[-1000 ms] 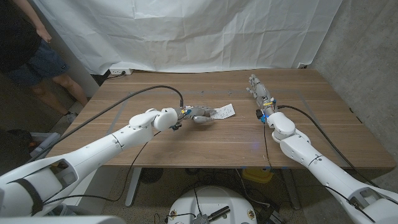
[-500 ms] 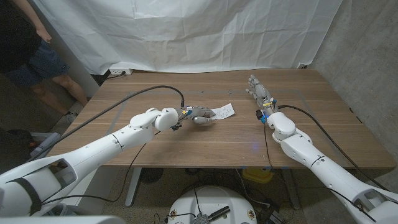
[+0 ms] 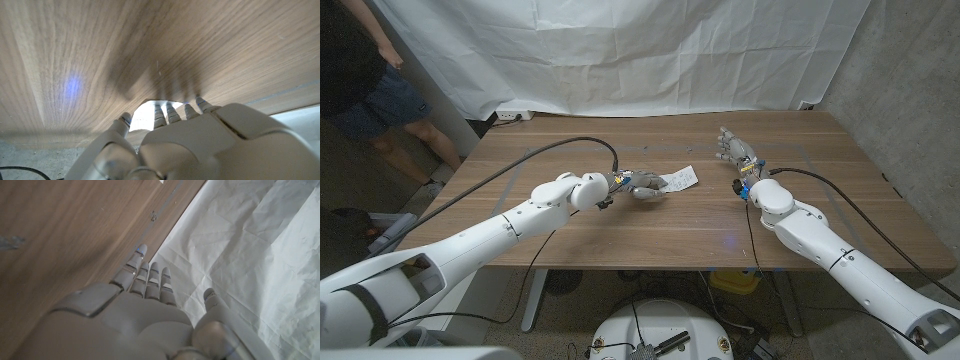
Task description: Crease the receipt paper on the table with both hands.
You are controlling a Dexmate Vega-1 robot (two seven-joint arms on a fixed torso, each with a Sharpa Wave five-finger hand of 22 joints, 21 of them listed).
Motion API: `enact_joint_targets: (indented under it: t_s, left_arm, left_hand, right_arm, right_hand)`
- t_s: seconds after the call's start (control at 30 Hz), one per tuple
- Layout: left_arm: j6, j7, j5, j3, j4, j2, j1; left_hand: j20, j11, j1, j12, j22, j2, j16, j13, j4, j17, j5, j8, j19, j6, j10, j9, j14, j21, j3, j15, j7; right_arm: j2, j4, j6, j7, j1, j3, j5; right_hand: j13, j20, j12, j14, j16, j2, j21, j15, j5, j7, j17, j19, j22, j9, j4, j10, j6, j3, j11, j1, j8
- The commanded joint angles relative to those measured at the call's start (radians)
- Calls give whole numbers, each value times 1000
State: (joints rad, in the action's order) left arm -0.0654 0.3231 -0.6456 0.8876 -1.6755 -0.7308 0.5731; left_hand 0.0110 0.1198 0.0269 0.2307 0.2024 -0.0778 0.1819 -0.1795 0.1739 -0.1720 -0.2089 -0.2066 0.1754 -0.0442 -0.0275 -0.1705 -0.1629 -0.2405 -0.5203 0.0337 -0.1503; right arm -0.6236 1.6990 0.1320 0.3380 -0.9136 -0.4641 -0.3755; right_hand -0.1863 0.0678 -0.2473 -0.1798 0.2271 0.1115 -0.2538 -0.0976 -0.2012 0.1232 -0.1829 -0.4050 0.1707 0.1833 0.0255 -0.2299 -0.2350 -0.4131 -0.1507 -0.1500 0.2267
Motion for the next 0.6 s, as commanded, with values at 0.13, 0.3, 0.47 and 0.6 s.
enact_joint_targets:
  t_s: [0.13,0.3,0.47,0.6]
  left_arm:
    - [7,1,-7,9,14,8,-11]
    - [11,0,-9,11,18,9,-14]
    - [15,0,-9,13,23,11,-17]
    - [20,-2,-7,13,29,12,-19]
  left_hand:
    - [6,8,-8,-8,3,-64,2,-1,0,0,0,8,26,10,-4,-5,-40,-5,4,69,-5]
    - [7,10,-9,-10,3,-65,1,-1,0,-1,-1,10,26,13,-7,-5,-41,-5,4,69,-6]
    - [8,9,-9,-11,3,-65,1,-1,0,-1,-1,12,27,15,-7,-5,-42,-5,4,69,-5]
    - [8,9,-10,-13,3,-65,0,-2,1,-1,-1,14,27,17,-9,-5,-42,-5,4,70,-5]
  right_arm:
    - [-26,44,65,-76,5,9,-83]
    - [-34,38,88,-119,23,4,-110]
    - [-42,38,119,-153,42,-4,-127]
    - [-51,46,152,-162,56,-12,-128]
  right_hand:
    - [-6,27,-18,-118,22,22,-32,-23,10,36,-8,-125,8,5,18,-104,-85,-34,-35,-38,10]
    - [-7,34,-32,-193,37,41,-42,-38,12,53,-15,-175,11,5,18,-171,-124,-56,-39,-49,8]
    - [-7,43,-25,-179,27,50,-36,-50,14,61,-19,-169,11,5,11,-167,-133,-63,-53,-49,5]
    - [-8,48,-23,-176,23,42,-34,-54,17,66,-21,-167,11,5,3,-172,-140,-58,-58,-38,3]
